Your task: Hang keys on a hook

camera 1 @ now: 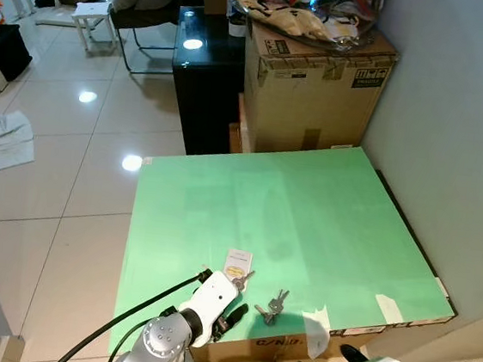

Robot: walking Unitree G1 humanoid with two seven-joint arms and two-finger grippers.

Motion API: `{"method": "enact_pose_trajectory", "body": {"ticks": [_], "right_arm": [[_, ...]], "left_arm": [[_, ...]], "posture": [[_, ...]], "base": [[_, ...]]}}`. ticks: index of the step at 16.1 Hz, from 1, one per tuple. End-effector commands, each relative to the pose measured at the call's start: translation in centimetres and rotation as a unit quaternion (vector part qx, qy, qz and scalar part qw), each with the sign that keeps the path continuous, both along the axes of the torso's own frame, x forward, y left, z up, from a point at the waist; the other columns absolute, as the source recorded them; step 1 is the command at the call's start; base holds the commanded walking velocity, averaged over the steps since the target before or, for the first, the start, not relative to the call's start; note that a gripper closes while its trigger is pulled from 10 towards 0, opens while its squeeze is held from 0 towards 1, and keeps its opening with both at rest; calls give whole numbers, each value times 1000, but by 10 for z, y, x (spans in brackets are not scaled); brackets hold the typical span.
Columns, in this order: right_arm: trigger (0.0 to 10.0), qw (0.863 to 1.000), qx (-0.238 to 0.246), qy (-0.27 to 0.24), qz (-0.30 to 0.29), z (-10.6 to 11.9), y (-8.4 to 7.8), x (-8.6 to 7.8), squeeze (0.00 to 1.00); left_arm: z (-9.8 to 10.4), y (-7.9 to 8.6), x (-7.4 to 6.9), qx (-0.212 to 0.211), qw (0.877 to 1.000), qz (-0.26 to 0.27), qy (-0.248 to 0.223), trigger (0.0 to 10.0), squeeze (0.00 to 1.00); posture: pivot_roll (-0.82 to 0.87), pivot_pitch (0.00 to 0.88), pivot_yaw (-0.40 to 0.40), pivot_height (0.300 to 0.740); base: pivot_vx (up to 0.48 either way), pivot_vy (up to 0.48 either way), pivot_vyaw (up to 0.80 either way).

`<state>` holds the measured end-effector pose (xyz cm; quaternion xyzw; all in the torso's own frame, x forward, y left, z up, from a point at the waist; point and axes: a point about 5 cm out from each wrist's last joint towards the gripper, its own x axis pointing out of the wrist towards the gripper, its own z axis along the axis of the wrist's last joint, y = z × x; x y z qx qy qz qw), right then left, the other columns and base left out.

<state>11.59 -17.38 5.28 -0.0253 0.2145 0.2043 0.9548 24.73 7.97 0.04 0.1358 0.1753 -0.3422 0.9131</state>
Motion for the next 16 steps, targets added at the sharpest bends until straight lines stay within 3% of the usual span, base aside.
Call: {"method": "enact_pose_trajectory", "body": {"ticks": [1, 7, 13, 16], "right_arm": [[10000, 1000, -3, 1, 7, -2, -1, -3, 1000], [10000, 1000, -10, 13, 13, -25, -11, -6, 1000], [10000, 999, -16, 38, 12, -74, -22, 3, 1000], [10000, 999, -14, 28, 18, -75, -22, 9, 1000]], "left_arm": [[-5, 2, -5, 3, 1000, 3, 8, 5961, 0], [-6, -3, -9, -2, 1000, -5, 10, 5843, 0], [0, -21, -2, -11, 1000, -9, 3, 5686, 0], [-1, -21, 1, -5, 1000, -7, 4, 5569, 0]], "posture": [[-288, 128, 79, 736], [-293, 140, 78, 736], [-300, 149, 79, 736], [-303, 151, 80, 736]], "base": [[0, 0, 0], [0, 0, 0], [0, 0, 0], [0, 0, 0]]}}
